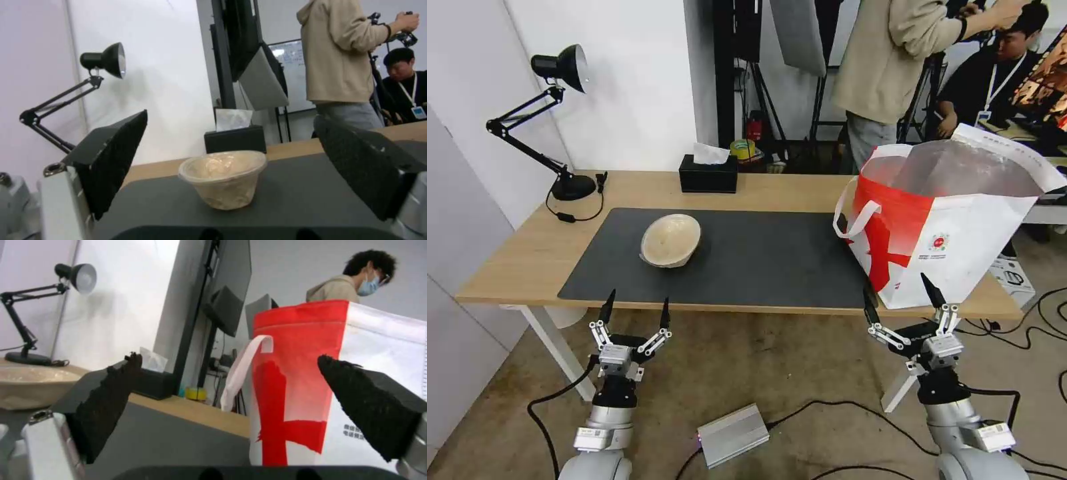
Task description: Pick up the trash from the table and place it into the takeout bag.
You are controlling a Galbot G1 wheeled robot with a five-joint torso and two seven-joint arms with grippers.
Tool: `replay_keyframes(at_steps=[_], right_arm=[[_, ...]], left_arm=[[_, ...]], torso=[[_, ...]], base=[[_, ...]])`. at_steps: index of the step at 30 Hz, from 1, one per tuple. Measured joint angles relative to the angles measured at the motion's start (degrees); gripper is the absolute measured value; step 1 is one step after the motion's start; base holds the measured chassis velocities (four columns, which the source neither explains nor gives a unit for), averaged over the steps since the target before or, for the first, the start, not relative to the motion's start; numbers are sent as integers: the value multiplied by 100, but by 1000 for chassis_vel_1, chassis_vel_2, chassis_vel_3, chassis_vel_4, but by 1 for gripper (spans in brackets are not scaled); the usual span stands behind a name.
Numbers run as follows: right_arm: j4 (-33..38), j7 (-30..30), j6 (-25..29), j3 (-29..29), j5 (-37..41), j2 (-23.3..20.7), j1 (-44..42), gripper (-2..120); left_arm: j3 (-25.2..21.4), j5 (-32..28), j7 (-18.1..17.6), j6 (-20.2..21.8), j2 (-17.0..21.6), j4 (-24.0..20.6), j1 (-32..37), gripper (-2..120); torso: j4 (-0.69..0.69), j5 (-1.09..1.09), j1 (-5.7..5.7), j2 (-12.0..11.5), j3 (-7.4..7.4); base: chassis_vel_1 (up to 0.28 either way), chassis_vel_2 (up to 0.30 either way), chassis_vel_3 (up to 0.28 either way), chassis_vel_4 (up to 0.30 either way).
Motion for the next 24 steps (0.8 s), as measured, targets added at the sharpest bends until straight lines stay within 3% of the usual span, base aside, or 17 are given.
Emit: replay_keyframes(at_steps=[24], right_arm=[[-172, -102, 144, 1, -20, -275, -80, 100]], left_arm=[[-15, -23, 0, -15, 78, 81, -16, 100]], torso=[[0, 0, 0, 0, 0]], base=[[0, 0, 0, 0]])
